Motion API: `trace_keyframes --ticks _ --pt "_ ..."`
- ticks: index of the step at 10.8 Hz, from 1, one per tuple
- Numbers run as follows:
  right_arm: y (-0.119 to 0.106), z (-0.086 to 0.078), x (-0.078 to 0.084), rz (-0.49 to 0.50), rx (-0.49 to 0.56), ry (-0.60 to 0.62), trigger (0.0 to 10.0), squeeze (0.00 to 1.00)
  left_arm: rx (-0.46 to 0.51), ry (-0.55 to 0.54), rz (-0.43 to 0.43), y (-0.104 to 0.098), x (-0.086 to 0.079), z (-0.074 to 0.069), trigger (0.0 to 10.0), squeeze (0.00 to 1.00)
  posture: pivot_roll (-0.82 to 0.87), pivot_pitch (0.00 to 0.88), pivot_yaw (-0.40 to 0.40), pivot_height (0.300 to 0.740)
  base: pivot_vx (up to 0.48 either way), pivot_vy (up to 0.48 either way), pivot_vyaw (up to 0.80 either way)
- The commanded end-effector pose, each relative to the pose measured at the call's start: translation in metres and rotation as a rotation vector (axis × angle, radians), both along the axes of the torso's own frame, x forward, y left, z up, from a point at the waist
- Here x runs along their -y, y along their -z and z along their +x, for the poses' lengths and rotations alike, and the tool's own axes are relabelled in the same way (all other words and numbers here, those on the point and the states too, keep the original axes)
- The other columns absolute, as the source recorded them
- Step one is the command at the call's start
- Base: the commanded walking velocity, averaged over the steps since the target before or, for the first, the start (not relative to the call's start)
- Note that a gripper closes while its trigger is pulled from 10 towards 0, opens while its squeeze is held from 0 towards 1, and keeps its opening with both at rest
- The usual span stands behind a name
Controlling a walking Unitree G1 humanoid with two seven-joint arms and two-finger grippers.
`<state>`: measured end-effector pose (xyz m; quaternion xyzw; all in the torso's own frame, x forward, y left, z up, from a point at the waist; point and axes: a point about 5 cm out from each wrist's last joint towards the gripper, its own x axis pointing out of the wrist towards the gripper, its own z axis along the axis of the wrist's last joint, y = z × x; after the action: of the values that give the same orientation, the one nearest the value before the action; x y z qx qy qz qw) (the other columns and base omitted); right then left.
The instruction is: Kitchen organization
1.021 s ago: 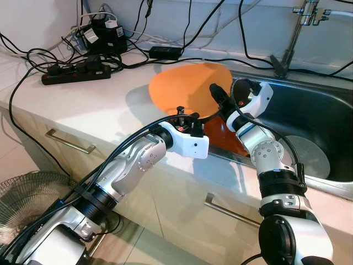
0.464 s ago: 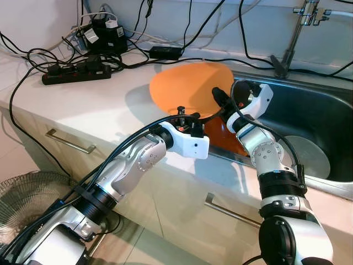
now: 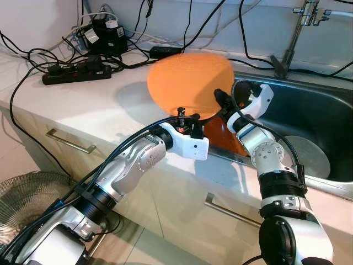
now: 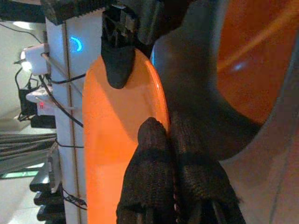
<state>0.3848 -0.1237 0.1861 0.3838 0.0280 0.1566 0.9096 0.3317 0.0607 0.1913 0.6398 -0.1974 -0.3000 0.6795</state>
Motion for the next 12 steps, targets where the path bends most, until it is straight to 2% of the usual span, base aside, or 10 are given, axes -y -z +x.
trace_keyframes --ticks 1,2,5,8,9,10,12 --pt "-0.003 0.000 -0.005 -0.003 0.011 -0.019 0.0 0.00 0.056 -0.009 -0.005 -0.012 -0.002 0.003 10.0 0.00 0.15 0.000 0.065 0.740 0.000 0.000 0.00" --pt "-0.004 0.000 -0.005 0.000 0.011 -0.018 0.0 0.00 0.047 -0.011 -0.012 -0.012 -0.003 0.004 10.0 1.00 0.15 0.000 0.065 0.740 0.000 0.000 0.00" --pt "-0.005 0.001 -0.001 0.019 0.008 0.009 0.0 0.00 0.052 -0.009 -0.012 -0.013 -0.002 0.004 10.0 1.00 0.15 0.003 0.067 0.740 0.000 0.000 0.00" --pt "-0.007 0.003 0.012 0.095 -0.008 0.076 0.0 0.00 0.061 -0.010 -0.013 -0.013 -0.002 0.005 10.0 1.00 0.14 0.009 0.069 0.740 0.000 0.000 0.00" --pt "-0.006 0.003 0.017 0.117 -0.014 0.105 0.0 0.00 0.059 -0.008 -0.014 -0.012 -0.002 0.004 10.0 0.00 0.14 0.000 0.073 0.740 0.000 0.000 0.00" --pt "-0.005 0.003 0.020 0.132 -0.021 0.128 0.0 0.00 0.054 -0.005 -0.018 -0.011 -0.002 0.003 10.0 0.00 0.14 0.000 0.076 0.740 0.000 0.000 0.00" --pt "-0.006 0.005 0.043 0.180 -0.030 0.245 0.0 0.00 0.052 0.003 -0.030 -0.009 0.000 0.000 10.0 0.00 0.14 0.000 0.075 0.740 0.000 0.000 0.00"
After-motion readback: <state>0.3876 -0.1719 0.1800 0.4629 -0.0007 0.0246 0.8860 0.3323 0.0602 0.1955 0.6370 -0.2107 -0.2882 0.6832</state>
